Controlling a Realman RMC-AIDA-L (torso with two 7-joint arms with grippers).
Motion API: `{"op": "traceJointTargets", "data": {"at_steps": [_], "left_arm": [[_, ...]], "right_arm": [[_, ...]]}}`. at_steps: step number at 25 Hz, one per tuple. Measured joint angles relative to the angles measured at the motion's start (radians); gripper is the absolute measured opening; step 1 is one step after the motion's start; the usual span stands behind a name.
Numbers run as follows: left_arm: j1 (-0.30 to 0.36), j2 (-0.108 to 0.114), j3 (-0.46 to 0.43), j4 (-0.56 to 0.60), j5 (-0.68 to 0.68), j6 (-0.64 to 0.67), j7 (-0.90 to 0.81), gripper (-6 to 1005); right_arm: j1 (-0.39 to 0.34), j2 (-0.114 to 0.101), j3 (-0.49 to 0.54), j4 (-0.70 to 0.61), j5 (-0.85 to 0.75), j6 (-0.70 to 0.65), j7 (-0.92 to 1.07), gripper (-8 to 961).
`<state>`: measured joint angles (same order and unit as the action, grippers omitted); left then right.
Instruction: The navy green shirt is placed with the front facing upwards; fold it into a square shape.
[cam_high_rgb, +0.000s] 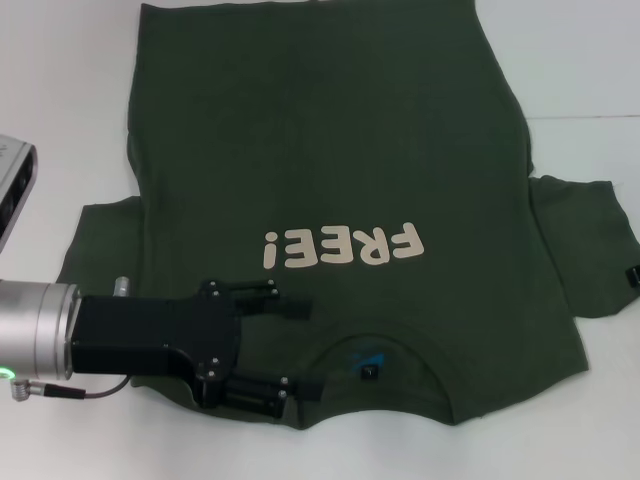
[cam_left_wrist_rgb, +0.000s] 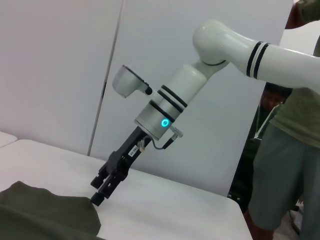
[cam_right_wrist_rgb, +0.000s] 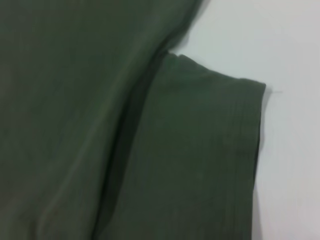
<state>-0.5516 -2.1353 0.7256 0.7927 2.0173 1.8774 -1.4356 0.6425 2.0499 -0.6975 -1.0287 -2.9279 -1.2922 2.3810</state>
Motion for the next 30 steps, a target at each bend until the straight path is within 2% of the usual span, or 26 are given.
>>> {"op": "traceJointTargets", "data": {"at_steps": [5, 22, 28, 30], "left_arm": [[0.001, 0.0, 0.0, -0.002, 0.0, 0.0, 0.0, 919], [0.001, 0.0, 0.0, -0.003, 0.001, 0.0, -0.002, 920], [-0.001, 0.0, 0.002, -0.003, 0.001, -0.001, -0.002, 920], [-0.001, 0.0, 0.004, -0.004, 0.001, -0.005, -0.002, 920]], "right_arm": [[0.004, -0.015, 0.001, 0.062, 0.004, 0.036, 0.007, 889], [0.011, -0.016, 0.029, 0.08, 0.021, 0.062, 0.007, 851], [0.0, -0.025, 0.059, 0.087, 0.07, 0.075, -0.001, 646], [-0.002, -0.032, 0.06, 0.102, 0.078, 0.078, 0.0, 642]]}}
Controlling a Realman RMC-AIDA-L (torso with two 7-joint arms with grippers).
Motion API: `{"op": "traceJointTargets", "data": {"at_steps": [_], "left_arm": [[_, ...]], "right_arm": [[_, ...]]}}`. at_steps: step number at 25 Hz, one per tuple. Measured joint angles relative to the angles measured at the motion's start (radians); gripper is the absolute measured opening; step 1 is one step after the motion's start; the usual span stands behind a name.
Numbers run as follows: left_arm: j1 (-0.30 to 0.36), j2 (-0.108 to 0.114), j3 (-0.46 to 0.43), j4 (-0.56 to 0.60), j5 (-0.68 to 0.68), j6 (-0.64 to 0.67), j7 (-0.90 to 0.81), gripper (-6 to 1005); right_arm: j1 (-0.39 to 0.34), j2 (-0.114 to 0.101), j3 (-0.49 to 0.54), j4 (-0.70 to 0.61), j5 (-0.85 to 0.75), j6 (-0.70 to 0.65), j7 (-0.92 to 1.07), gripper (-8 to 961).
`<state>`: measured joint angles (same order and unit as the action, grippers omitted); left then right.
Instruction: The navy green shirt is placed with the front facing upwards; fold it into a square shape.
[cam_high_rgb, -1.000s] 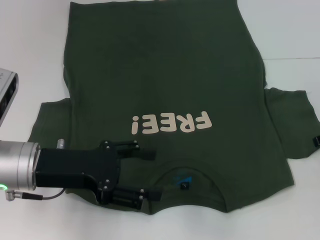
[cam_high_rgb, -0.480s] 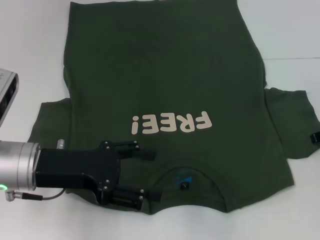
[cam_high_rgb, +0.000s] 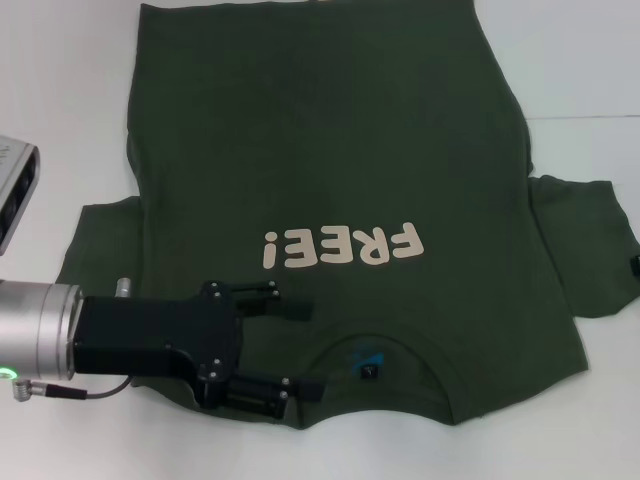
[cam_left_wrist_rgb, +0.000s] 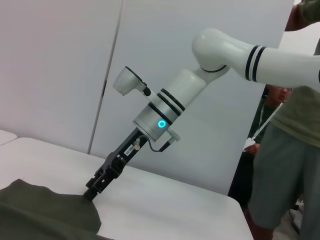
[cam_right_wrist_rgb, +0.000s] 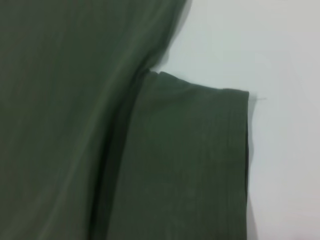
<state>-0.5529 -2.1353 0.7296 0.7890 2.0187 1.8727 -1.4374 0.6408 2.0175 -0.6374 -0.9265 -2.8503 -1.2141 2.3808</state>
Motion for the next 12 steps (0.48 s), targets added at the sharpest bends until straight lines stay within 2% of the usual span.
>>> {"op": "traceJointTargets", "data": {"at_steps": [5, 12], "left_arm": [[-0.001, 0.0, 0.002, -0.001, 0.0, -0.006, 0.0, 919], [-0.001, 0.0, 0.002, -0.001, 0.0, -0.007, 0.0, 919]], "right_arm": [[0.004, -0.011, 0.001, 0.029, 0.001, 0.011, 0.005, 635], [0.016, -0.011, 0.001, 0.057, 0.001, 0.031, 0.007, 636]]}}
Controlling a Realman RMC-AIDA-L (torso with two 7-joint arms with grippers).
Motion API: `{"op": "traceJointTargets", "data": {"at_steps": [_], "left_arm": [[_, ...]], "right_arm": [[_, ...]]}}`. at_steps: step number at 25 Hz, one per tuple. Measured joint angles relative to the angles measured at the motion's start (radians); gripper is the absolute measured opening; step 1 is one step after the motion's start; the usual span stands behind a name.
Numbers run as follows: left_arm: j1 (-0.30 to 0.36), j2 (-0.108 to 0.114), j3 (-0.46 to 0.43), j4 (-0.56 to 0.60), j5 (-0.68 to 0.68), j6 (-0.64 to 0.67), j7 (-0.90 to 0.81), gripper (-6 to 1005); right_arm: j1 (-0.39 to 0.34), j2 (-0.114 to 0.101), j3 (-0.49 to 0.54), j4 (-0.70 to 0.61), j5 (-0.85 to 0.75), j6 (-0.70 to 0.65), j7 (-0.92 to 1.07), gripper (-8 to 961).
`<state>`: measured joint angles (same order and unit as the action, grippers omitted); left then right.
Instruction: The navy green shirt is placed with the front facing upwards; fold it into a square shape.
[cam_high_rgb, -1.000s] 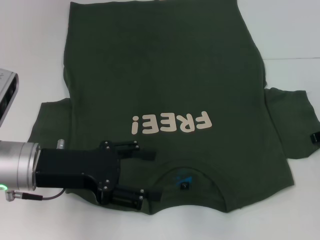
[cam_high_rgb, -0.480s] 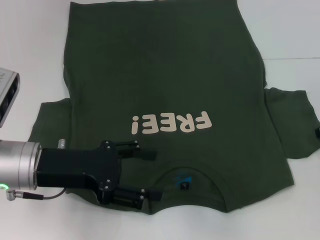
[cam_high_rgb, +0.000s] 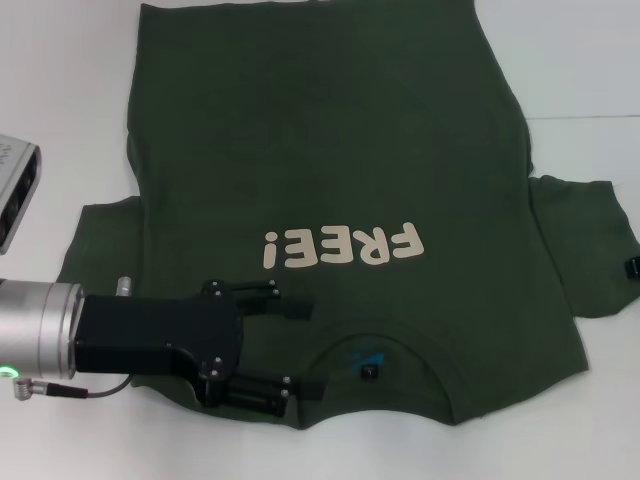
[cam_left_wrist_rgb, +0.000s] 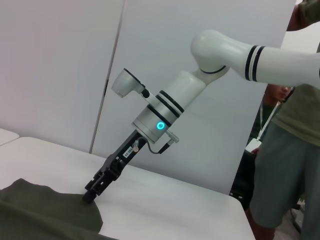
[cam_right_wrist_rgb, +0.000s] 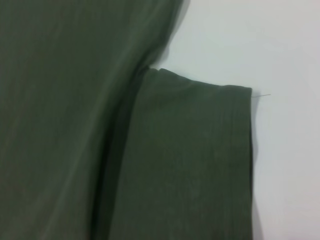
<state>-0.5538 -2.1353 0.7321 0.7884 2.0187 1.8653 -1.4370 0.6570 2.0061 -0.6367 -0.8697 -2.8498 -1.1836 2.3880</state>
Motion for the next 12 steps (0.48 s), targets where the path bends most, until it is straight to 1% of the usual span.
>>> {"op": "traceJointTargets", "data": {"at_steps": [5, 10, 12], "left_arm": [[0.0, 0.0, 0.001, 0.0, 0.0, 0.0, 0.0, 920], [0.0, 0.0, 0.001, 0.0, 0.0, 0.0, -0.003, 920], [-0.002, 0.0, 0.001, 0.0, 0.0, 0.0, -0.004, 920]], "right_arm": [[0.001, 0.001, -0.004, 0.02, 0.0, 0.021, 0.0, 636], [0.003, 0.0, 0.0, 0.033, 0.003, 0.03, -0.007, 556], [0.004, 0.0, -0.001, 0.038, 0.005, 0.032, -0.008, 557]]}}
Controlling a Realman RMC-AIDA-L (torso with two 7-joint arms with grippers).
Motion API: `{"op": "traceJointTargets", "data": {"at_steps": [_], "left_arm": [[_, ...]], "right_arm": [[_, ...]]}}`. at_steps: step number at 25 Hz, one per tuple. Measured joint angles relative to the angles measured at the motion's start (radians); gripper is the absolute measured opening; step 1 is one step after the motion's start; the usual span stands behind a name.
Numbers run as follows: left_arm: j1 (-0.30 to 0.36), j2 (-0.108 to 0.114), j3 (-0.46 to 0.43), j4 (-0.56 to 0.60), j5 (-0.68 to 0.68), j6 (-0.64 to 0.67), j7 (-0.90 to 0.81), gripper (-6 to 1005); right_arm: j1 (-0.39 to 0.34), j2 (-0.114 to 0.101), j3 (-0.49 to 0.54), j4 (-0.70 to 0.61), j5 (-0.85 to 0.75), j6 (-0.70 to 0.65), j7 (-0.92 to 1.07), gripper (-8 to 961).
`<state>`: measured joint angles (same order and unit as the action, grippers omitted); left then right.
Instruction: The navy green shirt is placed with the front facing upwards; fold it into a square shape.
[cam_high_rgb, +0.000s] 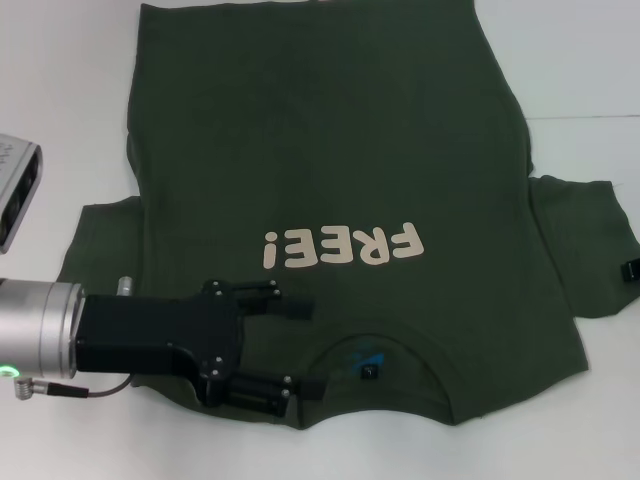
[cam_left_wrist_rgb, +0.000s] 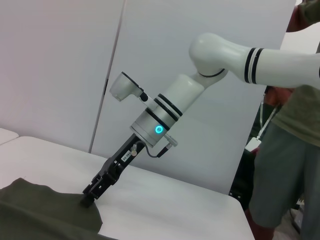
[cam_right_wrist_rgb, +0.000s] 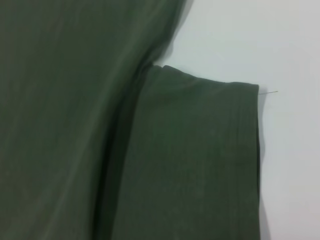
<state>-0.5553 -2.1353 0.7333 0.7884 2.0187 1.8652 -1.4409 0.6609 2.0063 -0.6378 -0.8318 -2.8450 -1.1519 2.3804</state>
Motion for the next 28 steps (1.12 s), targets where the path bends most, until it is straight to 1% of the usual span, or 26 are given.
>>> {"op": "traceJointTargets", "data": {"at_steps": [12, 23, 28], "left_arm": [[-0.003, 0.0, 0.0, -0.002, 0.0, 0.0, 0.001, 919], [-0.003, 0.0, 0.0, -0.003, 0.0, -0.005, 0.002, 919], [-0.003, 0.0, 0.0, -0.003, 0.0, -0.008, 0.002, 919]], "right_arm": [[0.008, 0.0, -0.006, 0.013, -0.001, 0.01, 0.004, 561], [0.01, -0.006, 0.0, 0.028, 0.001, 0.019, 0.009, 556], [0.013, -0.01, -0.006, 0.028, 0.001, 0.014, 0.01, 355]]}}
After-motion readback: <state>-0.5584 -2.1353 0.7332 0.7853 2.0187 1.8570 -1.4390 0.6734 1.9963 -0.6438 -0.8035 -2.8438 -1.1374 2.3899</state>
